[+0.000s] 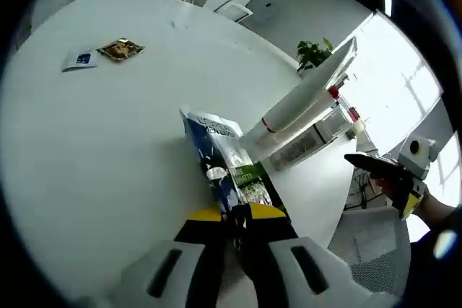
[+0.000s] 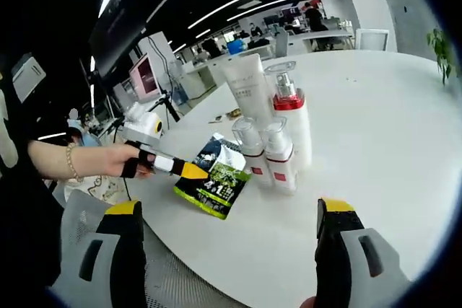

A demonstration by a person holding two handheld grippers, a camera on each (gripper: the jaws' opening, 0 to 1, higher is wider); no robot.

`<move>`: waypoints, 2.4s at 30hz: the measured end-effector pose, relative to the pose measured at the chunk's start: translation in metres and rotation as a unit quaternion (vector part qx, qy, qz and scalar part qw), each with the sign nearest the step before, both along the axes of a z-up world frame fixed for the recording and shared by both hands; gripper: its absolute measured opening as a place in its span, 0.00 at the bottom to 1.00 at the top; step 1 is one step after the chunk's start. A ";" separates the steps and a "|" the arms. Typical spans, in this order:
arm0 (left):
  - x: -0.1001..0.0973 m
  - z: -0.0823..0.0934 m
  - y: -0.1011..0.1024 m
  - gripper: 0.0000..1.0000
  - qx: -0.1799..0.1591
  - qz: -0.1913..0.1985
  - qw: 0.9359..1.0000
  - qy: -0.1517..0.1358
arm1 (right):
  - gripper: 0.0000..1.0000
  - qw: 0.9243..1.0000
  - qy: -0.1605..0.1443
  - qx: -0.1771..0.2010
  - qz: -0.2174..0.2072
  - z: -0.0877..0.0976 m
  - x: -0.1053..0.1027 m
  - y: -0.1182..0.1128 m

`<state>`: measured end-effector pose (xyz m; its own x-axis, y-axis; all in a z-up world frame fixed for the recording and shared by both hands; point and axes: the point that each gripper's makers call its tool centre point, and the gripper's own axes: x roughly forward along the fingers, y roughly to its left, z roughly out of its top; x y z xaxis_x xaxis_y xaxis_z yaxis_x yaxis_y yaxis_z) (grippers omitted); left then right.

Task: Arrange the skincare products in the storage area until every visible bottle or jar stands upright without overlapping.

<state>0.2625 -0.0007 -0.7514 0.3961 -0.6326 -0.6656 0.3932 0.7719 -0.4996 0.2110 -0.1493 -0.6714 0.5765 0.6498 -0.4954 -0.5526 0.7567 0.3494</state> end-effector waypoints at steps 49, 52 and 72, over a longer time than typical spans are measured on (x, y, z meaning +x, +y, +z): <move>0.001 -0.002 0.025 0.28 0.135 -0.029 0.990 -0.041 | 1.00 1.000 0.003 0.000 -0.008 -0.003 -0.005 -0.005; -0.004 0.004 0.026 0.37 0.131 -0.022 0.990 -0.045 | 1.00 1.000 0.003 0.001 -0.009 -0.003 -0.007 -0.005; -0.040 0.012 0.042 0.58 0.125 0.010 0.991 -0.046 | 0.99 1.000 -0.002 0.000 0.001 -0.004 -0.013 -0.006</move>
<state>0.2221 0.0418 -0.7390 0.4738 -0.4441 -0.7605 0.4120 0.8750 -0.2543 0.1975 -0.1552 -0.6755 0.5762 0.6517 -0.4934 -0.5559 0.7549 0.3480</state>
